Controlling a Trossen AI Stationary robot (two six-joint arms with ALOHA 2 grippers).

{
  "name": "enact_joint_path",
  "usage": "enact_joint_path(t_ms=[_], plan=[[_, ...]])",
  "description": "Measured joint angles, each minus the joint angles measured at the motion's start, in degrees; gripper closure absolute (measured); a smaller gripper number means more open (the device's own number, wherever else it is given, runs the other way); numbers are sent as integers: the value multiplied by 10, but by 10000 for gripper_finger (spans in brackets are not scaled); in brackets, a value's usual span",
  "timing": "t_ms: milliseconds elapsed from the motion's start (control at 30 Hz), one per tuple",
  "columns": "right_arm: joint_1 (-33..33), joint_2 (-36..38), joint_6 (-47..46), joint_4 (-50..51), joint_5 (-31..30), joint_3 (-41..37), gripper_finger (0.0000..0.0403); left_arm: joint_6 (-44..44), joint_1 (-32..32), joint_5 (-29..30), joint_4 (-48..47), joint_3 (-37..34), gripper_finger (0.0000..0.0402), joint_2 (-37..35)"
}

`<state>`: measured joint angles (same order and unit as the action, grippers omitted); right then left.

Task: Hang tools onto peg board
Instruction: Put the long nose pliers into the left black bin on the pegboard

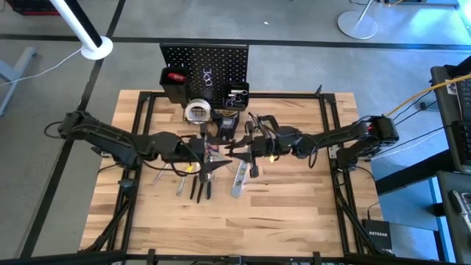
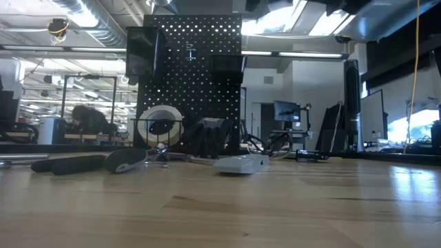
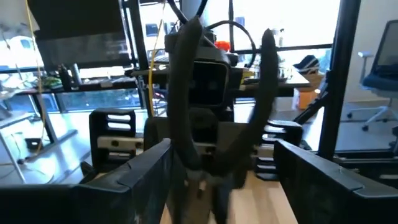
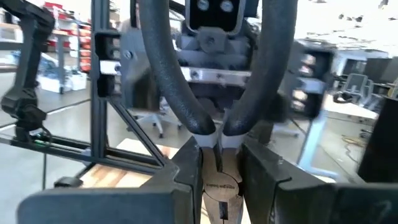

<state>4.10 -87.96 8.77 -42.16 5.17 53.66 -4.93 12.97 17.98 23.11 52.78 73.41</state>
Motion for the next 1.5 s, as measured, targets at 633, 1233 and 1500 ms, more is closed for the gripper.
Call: enact_joint_path(t_ms=[633,1233,1500], plan=[[0,-30,-15,11,32,26,322,-24,0,-14,-2,5,198,5],[0,77,7,183,-54,26,209,-56,2,91,-27,6,205,-87],[0,142,-17,352,-86,26,208,-241,-12,372,49,6,208,-147]])
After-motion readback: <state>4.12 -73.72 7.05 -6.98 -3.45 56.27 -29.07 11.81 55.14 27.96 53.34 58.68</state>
